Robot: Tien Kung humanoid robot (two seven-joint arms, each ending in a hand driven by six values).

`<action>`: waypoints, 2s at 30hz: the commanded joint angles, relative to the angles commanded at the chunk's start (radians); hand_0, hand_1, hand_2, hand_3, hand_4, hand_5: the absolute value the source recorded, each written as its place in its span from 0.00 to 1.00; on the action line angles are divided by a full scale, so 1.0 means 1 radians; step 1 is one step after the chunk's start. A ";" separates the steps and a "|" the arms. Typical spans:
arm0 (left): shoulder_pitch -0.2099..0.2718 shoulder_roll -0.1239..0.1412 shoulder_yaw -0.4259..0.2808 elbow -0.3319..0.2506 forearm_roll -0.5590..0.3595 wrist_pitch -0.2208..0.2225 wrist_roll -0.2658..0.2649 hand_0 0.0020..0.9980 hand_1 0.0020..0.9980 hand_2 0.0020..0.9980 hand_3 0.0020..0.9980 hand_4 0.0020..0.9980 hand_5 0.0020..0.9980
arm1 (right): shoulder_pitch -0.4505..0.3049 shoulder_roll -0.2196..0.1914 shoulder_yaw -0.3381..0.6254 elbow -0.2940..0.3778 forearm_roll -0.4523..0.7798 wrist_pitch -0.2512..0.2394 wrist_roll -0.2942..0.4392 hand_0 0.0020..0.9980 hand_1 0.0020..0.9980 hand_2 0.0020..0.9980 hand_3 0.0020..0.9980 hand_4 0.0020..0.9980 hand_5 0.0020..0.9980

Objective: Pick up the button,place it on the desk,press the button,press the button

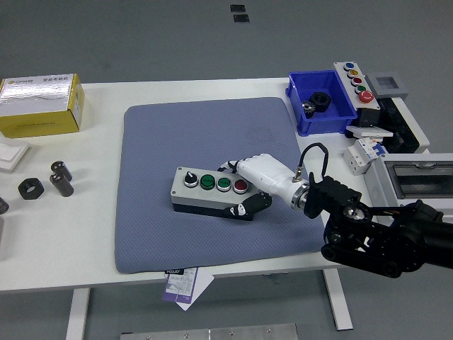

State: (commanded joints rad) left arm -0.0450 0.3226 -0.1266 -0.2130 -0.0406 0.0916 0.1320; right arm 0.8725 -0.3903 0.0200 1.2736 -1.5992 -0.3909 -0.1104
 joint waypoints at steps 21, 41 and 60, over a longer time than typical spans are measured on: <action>-0.004 0.002 -0.168 0.005 0.171 0.012 0.081 0.63 0.51 0.50 0.60 0.68 0.18 | 0.021 -0.038 0.002 0.018 0.121 0.054 0.055 0.84 0.80 0.83 0.83 0.54 0.00; -0.005 -0.006 -0.242 0.005 0.235 0.013 0.093 0.63 0.51 0.49 0.59 0.65 0.16 | 0.026 -0.083 0.016 0.041 0.328 0.119 0.106 0.89 0.86 0.92 0.96 0.60 0.00; -0.004 -0.009 -0.280 0.005 0.273 0.014 0.109 0.62 0.50 0.49 0.59 0.63 0.14 | 0.028 -0.094 0.038 0.071 0.312 0.153 0.095 0.91 0.89 1.00 1.00 0.61 0.00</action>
State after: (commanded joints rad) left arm -0.0485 0.3135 -0.4068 -0.2079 0.2327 0.1054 0.2406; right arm 0.9003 -0.4839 0.0582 1.3445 -1.2869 -0.2377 -0.0155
